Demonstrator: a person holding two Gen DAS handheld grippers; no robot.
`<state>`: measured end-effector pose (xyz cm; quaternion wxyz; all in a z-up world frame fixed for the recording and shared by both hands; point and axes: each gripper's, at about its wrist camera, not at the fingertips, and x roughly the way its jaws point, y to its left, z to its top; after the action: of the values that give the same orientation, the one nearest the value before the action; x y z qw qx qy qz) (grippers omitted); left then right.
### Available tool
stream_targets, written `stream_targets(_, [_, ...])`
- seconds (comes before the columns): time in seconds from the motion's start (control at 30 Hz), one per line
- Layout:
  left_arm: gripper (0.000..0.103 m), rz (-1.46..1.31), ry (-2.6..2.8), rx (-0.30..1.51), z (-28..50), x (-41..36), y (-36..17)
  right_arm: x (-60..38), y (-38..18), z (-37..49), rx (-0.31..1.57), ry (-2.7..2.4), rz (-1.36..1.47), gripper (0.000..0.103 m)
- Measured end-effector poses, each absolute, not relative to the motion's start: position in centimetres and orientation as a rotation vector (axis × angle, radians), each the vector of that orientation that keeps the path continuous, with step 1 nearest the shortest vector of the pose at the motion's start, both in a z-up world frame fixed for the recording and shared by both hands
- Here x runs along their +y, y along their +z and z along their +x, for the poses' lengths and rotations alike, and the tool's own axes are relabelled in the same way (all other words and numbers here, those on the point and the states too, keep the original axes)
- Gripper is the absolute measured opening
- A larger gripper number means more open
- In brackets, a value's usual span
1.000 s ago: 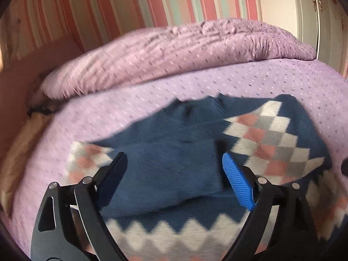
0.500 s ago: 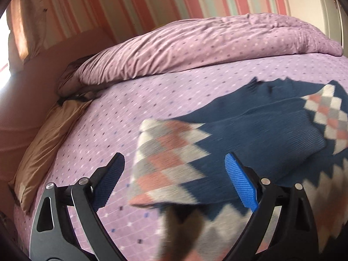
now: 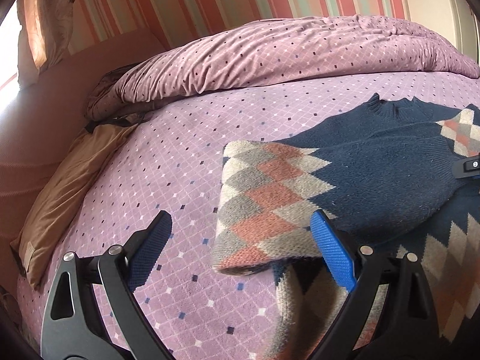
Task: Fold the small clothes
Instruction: 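Grasp the side edge of the sweater body with the right gripper, then fold the held side over toward the sweater's middle and open the right gripper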
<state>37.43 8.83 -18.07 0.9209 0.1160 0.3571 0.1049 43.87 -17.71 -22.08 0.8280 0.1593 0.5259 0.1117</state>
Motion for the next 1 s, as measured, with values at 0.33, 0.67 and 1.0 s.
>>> stream_targets(0.33, [0.093, 0.233, 0.217, 0.730, 37.5, 9.2, -18.1, -16.7, -21.4, 44.7, 1.090, 0.266, 0.323, 0.016])
stream_targets(0.67, [0.094, 0.208, 0.244, 0.732, 37.8, 9.6, -17.5, -22.2, -15.0, 43.9, 0.898, 0.146, 0.197, 0.015])
stream_targets(1.0, [0.096, 0.219, 0.231, 0.763, 38.4, 6.9, -18.5, -31.8, -16.0, 42.8, 0.893, -0.027, 0.131, 0.015])
